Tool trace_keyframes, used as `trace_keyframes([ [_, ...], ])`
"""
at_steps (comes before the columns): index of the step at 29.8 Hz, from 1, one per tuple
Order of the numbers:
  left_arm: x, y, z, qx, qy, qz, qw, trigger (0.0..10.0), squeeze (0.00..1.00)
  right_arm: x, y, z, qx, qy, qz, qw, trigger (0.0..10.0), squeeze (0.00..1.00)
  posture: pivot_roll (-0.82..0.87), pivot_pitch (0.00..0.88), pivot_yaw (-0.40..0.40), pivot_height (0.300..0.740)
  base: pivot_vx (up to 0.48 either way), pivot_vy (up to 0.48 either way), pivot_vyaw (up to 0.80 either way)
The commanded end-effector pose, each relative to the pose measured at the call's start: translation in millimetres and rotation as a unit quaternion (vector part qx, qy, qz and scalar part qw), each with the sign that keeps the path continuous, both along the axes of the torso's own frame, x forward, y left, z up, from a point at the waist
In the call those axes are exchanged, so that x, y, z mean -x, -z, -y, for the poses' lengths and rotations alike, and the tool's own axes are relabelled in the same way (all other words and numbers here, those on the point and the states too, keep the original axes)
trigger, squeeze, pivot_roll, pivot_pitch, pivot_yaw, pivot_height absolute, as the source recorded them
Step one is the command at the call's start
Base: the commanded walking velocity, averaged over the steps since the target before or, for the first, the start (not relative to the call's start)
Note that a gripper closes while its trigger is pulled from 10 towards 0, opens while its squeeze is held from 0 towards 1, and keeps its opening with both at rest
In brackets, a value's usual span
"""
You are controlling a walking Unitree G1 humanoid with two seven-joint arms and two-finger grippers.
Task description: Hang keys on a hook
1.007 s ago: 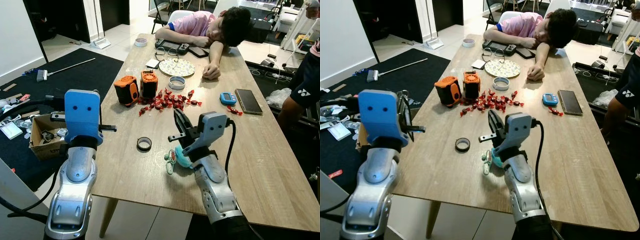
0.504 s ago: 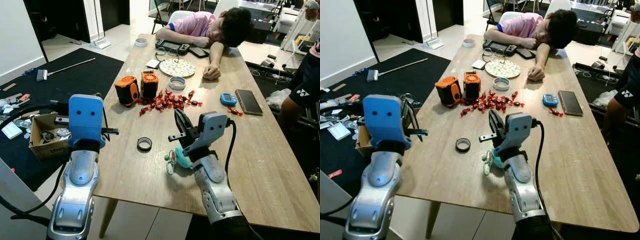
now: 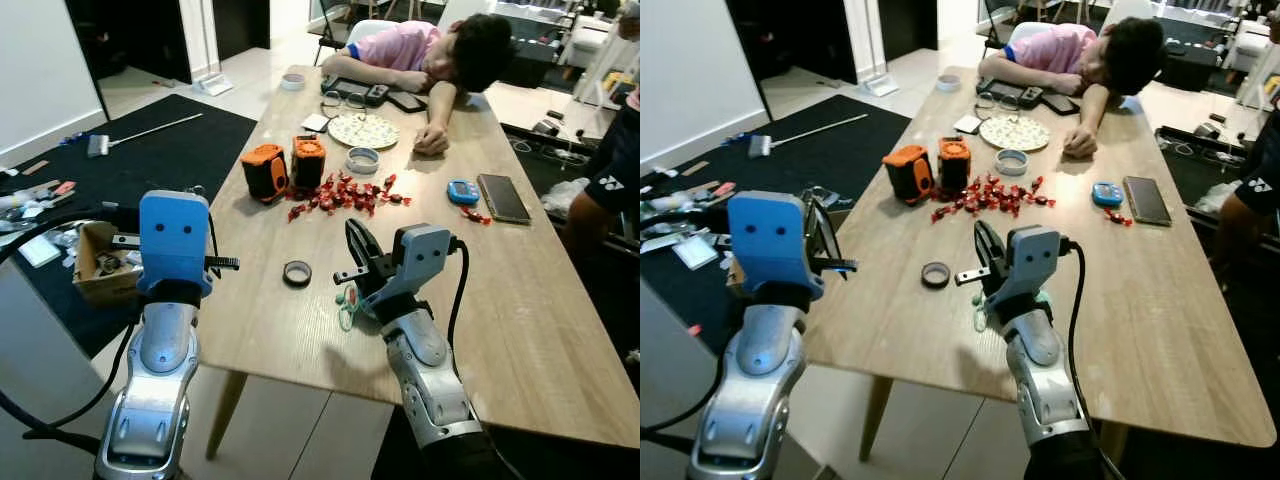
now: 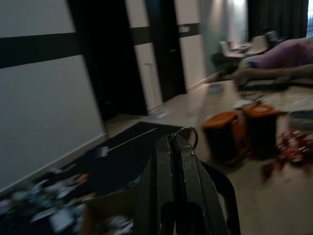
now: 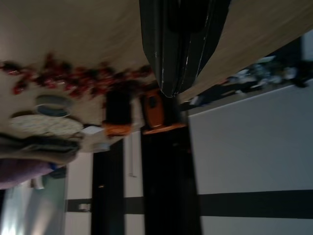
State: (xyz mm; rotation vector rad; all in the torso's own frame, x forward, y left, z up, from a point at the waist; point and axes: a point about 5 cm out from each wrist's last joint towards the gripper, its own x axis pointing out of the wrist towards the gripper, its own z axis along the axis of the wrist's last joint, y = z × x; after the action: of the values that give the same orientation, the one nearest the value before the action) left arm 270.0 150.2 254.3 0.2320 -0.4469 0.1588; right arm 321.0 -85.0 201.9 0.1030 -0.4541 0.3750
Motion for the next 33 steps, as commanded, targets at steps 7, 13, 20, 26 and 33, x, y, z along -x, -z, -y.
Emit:
trace_keyframes([
  [7, 0.0, 5.2, 1.5, -0.007, -0.002, -0.005, 1.0, 10.0, 0.0, -1.0, 4.7, -1.6, 0.011, -0.002, -0.009, 1.0, 10.0, 0.0, 0.24, 0.151, -0.051, 0.74, -0.393, 0.0, 0.0],
  [13, -0.1, 5.4, 0.5, -0.009, -0.003, -0.005, 1.0, 10.0, 0.0, -1.0, 5.0, -4.1, 0.013, -0.006, -0.009, 1.0, 10.0, 0.0, 0.24, 0.15, -0.05, 0.74, -0.387, 0.0, 0.0],
  [20, 0.4, 5.5, -1.3, -0.011, -0.005, -0.005, 1.0, 10.0, 0.0, -1.6, 5.4, -6.4, 0.014, -0.01, -0.01, 1.0, 10.0, 0.0, 0.25, 0.148, -0.051, 0.74, -0.387, 0.0, 0.0],
  [26, 0.7, 5.0, -2.4, -0.012, -0.009, -0.004, 1.0, 10.0, 0.0, -2.4, 5.7, -8.5, 0.013, -0.013, -0.011, 1.0, 10.0, 0.0, 0.26, 0.147, -0.052, 0.74, -0.384, 0.0, 0.0],
  [33, 1.0, 4.7, -2.9, -0.012, -0.011, -0.003, 1.0, 10.0, 0.0, -3.0, 6.0, -9.1, 0.015, -0.014, -0.011, 1.0, 10.0, 0.0, 0.26, 0.149, -0.052, 0.74, -0.103, 0.0, 0.0],
])
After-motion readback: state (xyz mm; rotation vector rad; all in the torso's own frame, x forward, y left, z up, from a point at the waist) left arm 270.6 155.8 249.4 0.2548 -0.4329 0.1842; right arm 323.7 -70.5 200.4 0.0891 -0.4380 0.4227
